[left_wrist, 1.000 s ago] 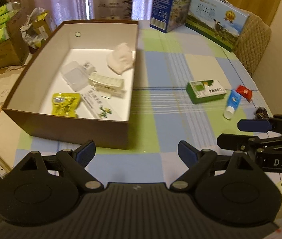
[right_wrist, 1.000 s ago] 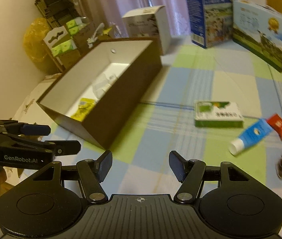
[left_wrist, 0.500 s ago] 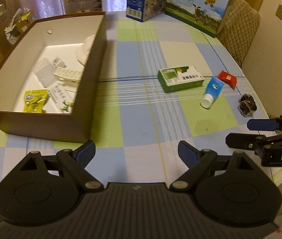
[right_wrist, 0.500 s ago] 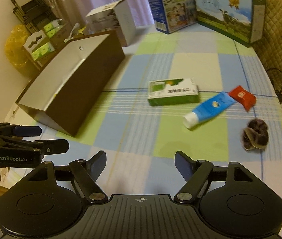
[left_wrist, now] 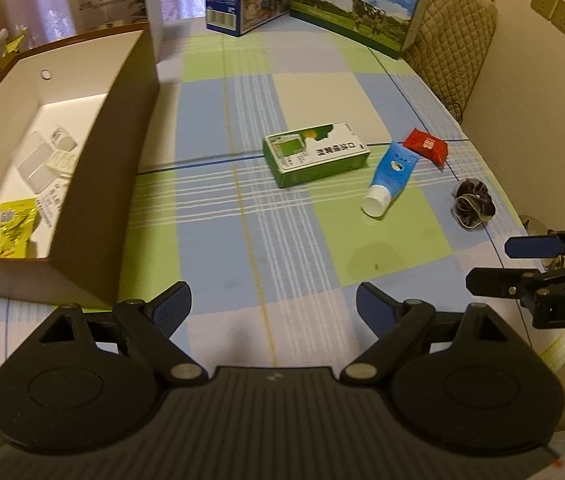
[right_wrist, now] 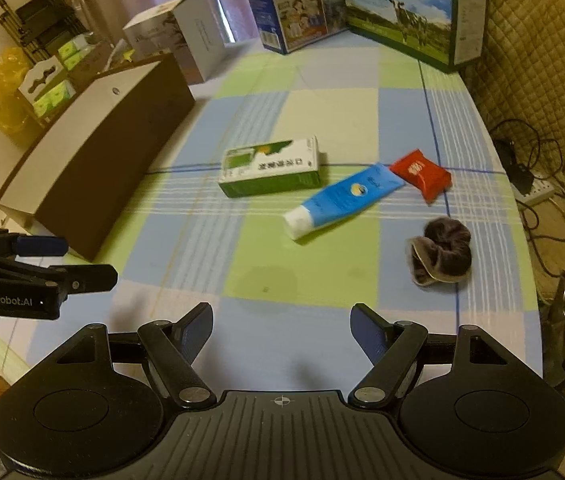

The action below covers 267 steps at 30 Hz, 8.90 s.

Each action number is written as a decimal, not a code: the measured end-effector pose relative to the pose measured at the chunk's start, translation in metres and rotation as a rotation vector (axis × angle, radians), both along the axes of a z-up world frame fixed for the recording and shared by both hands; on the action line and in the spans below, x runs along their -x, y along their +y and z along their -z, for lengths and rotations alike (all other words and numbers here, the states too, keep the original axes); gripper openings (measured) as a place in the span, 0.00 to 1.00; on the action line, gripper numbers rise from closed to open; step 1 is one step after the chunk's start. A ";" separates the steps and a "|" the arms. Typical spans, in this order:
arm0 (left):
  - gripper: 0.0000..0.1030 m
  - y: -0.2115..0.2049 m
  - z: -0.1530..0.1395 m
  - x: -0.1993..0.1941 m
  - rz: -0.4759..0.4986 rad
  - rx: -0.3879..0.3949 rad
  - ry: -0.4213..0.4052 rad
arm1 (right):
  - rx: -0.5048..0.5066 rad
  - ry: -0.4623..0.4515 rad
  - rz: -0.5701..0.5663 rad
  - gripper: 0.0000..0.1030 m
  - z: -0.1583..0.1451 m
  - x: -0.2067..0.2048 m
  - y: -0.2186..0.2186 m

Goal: Organize objects
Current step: 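Move both tools back toward the remaining items on the table, then grasp the brown scrunchie with the right gripper, then lift the brown scrunchie with the right gripper while the left gripper grasps the green medicine box, then carry the green medicine box and brown scrunchie with both grippers over the brown box, then open both grippers to drop the medicine box and scrunchie into the box, then move both tools back toward the blue tube and red packet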

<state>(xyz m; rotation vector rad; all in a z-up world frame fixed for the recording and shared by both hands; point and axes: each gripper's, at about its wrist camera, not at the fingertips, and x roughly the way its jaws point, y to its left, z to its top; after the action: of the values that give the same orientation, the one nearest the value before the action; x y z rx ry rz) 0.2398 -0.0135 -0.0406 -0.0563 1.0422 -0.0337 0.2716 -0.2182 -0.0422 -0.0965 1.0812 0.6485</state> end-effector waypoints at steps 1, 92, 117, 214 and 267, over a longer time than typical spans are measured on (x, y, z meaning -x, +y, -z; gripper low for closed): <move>0.85 -0.002 0.003 -0.002 0.004 0.001 0.004 | 0.014 0.000 0.004 0.71 0.003 -0.002 -0.003; 0.56 -0.006 0.098 -0.161 0.178 -0.046 0.128 | 0.045 -0.047 0.193 0.23 0.066 -0.097 -0.056; 0.50 -0.001 0.088 -0.049 0.119 0.020 0.148 | -0.029 0.017 0.020 0.23 0.061 -0.027 -0.015; 0.60 0.312 0.015 -0.139 -0.201 -0.132 -0.006 | 0.013 -0.230 -0.370 0.49 0.007 -0.084 0.383; 0.88 0.149 -0.047 0.026 -0.112 -0.073 -0.053 | -0.147 -0.085 -0.259 0.51 -0.031 0.038 0.183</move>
<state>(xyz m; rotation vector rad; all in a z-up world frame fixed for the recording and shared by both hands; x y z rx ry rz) 0.2134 0.1354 0.0060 -0.0468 0.9848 0.1039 0.2332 -0.0349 -0.0113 -0.1372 0.9431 0.9469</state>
